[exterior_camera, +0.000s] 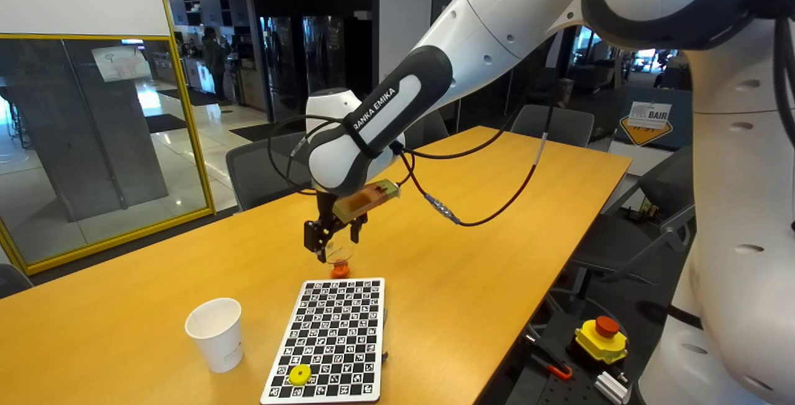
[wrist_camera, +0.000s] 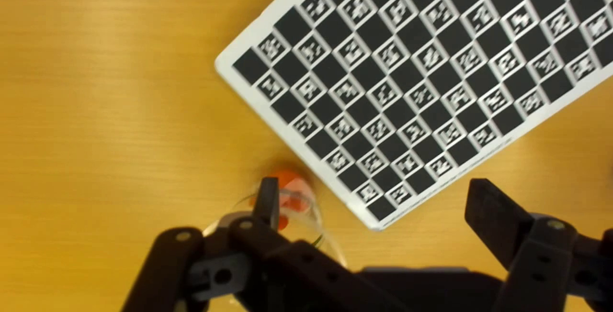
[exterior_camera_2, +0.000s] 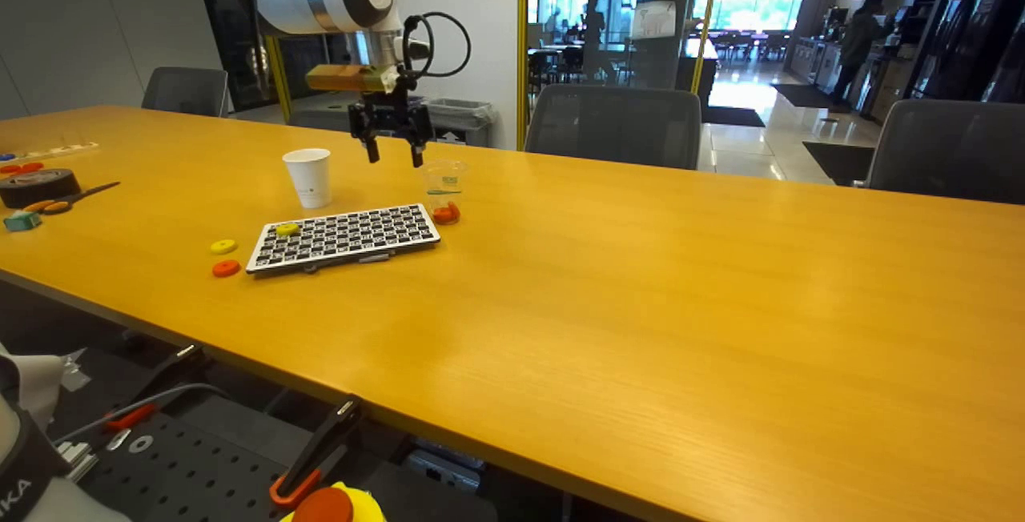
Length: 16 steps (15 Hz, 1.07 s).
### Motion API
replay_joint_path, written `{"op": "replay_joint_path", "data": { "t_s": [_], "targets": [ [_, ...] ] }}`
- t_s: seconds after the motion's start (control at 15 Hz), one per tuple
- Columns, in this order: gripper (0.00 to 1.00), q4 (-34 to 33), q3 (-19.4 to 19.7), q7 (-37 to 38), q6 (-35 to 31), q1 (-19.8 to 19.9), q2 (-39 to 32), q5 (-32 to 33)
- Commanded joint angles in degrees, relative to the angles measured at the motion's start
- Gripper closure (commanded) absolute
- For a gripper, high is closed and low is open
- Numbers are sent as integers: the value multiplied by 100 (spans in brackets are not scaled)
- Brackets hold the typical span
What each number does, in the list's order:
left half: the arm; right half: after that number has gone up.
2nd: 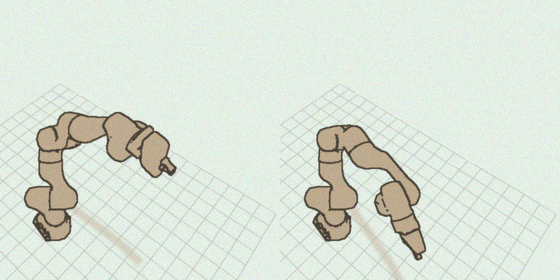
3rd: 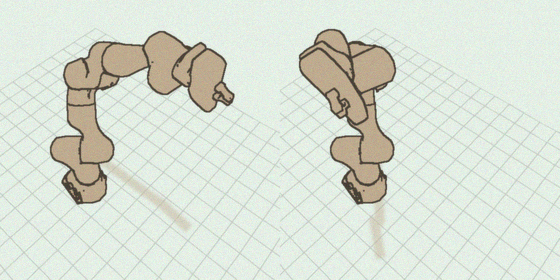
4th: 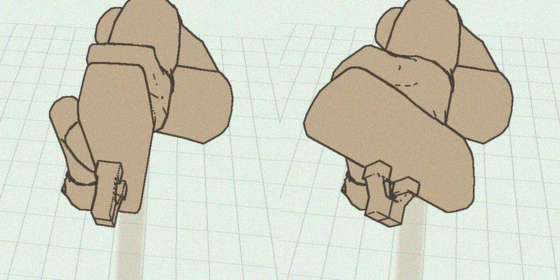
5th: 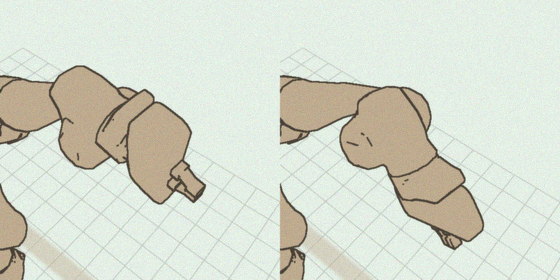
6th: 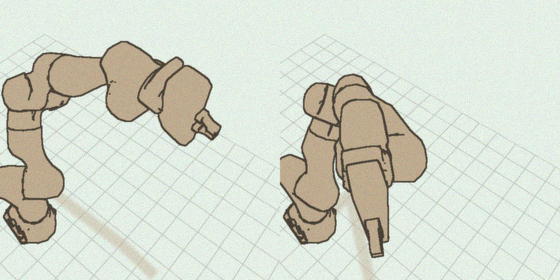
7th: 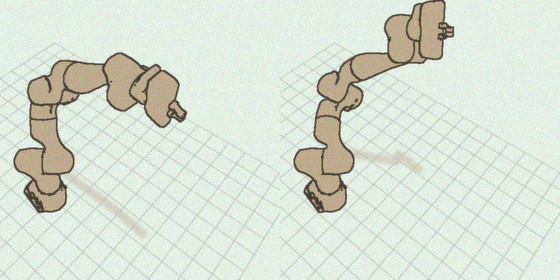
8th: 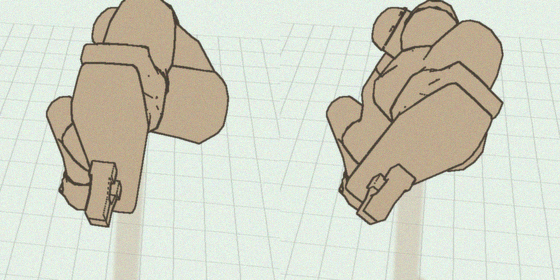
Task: Put the orange rings on the clear cup and put the yellow rings in the white cup
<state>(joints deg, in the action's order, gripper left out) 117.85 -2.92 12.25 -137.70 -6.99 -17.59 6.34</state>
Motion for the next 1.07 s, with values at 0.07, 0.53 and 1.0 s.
{"op": "replay_joint_path", "data": {
  "t_s": [0.07,0.53,1.0],
  "targets": [
    [0,911,-424,-21,-89,-293,529,-339],
    [0,709,-828,32,-11,-716,-32,-596],
    [0,711,-790,157,-625,-889,-481,-545]
  ]
}}
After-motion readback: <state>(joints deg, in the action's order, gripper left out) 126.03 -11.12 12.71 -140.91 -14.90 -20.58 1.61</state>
